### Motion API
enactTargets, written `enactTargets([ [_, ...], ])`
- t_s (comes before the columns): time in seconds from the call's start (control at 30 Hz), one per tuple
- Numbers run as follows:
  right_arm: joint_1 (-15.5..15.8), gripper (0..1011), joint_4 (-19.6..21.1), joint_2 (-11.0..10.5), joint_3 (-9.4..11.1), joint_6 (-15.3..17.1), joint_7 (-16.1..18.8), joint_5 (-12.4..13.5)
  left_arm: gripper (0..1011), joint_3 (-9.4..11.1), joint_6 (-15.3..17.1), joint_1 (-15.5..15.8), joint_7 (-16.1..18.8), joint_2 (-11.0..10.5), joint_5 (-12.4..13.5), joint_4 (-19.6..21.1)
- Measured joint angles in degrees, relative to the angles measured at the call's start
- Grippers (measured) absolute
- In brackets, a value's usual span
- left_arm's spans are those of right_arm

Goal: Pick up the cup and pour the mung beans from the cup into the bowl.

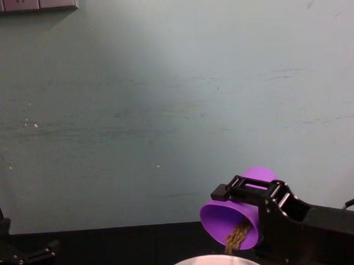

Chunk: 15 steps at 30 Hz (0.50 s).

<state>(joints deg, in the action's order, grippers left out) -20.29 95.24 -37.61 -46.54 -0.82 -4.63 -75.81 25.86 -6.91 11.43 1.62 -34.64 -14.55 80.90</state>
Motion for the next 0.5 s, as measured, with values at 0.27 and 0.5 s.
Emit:
enactTargets([
  [0.27, -0.52, 733, -0.67, 0.20, -1.10, 0.99, 0.01, -1.81, 1000, 0.00, 0.00, 0.00, 0.00, 0.00, 0.00, 0.00],
  [0.5, -0.87, 733, -0.91, 0.18, -1.60, 1.68, -0.22, -2.62, 1000, 0.00, 0.00, 0.00, 0.00, 0.00, 0.00, 0.00],
])
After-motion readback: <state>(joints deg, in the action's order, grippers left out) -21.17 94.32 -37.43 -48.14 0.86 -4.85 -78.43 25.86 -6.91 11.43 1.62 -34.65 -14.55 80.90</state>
